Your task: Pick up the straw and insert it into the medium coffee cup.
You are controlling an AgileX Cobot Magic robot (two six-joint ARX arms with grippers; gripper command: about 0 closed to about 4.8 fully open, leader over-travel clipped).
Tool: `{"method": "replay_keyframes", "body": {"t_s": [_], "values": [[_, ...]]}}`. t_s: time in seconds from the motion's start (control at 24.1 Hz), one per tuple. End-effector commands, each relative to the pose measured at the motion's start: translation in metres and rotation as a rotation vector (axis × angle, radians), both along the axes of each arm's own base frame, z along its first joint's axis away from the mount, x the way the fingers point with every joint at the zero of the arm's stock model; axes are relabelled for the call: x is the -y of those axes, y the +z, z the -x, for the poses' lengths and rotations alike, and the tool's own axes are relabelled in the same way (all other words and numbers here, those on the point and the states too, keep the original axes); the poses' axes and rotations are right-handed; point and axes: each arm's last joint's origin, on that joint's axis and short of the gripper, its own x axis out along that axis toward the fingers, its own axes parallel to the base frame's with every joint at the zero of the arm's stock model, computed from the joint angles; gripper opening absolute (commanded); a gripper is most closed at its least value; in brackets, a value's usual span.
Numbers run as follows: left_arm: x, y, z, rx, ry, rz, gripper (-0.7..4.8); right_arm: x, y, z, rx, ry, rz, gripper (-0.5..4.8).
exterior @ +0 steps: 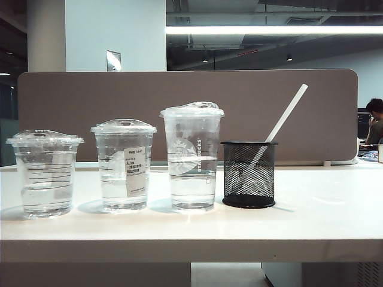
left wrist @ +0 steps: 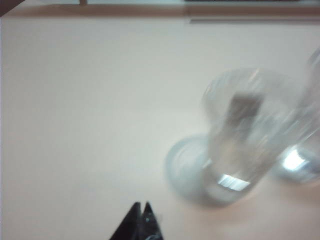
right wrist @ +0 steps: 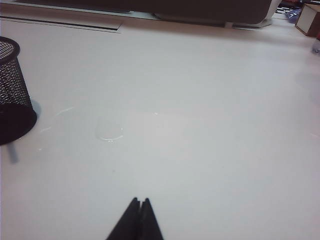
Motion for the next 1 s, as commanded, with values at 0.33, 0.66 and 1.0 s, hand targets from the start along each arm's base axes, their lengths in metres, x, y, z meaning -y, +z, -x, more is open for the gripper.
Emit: {"method": "replay_keyframes", "body": {"t_s": [0.33, 0.66, 1.0], "values": [[0.002, 0.159, 0.103, 0.167, -0.526, 0.057, -0.05, 0.0, -0.001, 0.0, 0.005, 0.0, -0.002, -0.04], [-0.01, 0.161, 0.145, -0.023, -0.511, 0.053, -0.04, 0.0, -0.001, 0.0, 0.005, 0.0, -0.003, -0.04], [-0.01, 0.161, 0.143, -0.005, -0.501, 0.008, -0.04, 0.0, -0.001, 0.0, 0.005, 0.0, -0.002, -0.04]]}}
